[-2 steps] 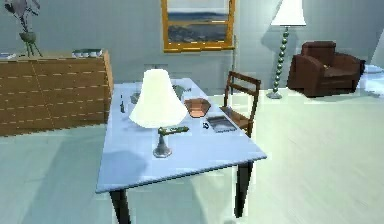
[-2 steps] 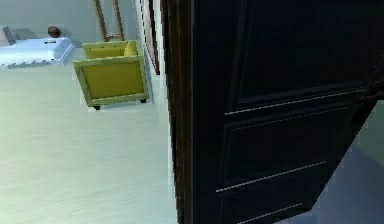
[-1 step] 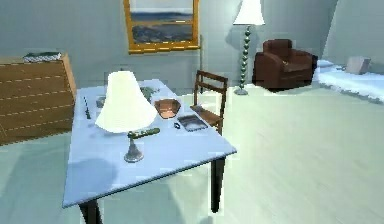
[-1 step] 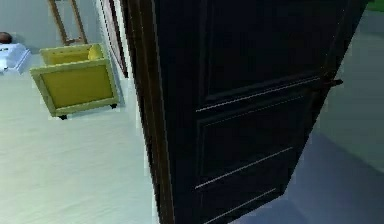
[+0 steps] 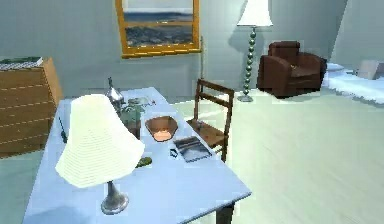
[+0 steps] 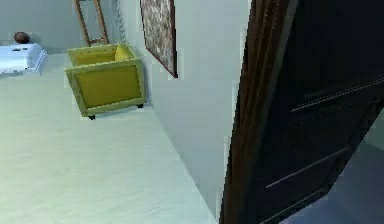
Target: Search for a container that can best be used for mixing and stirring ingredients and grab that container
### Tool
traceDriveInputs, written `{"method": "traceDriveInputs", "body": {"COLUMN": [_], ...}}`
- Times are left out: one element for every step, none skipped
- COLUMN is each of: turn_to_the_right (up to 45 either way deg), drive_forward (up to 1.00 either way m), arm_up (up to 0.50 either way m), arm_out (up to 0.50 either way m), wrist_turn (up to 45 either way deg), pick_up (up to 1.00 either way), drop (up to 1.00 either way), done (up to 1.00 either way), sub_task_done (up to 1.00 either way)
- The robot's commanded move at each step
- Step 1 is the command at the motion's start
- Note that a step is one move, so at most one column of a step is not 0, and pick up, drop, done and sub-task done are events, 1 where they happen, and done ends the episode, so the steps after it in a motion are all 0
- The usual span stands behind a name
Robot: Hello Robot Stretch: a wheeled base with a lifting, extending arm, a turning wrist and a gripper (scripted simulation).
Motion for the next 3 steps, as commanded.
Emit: {"method": "traceDriveInputs", "body": {"turn_to_the_right": [-45.0, -45.0, 45.0], "drive_forward": [0.0, 0.0, 0.0], "arm_up": [0.0, 0.0, 0.0], "arm_out": [0.0, 0.0, 0.0], "wrist_turn": [0.0, 0.0, 0.0], "pick_up": [0.0, 0.0, 0.0], "drop": [0.0, 0.0, 0.0], "done": [0.0, 0.0, 0.0], "sub_task_done": [0.0, 0.0, 0.0]}}
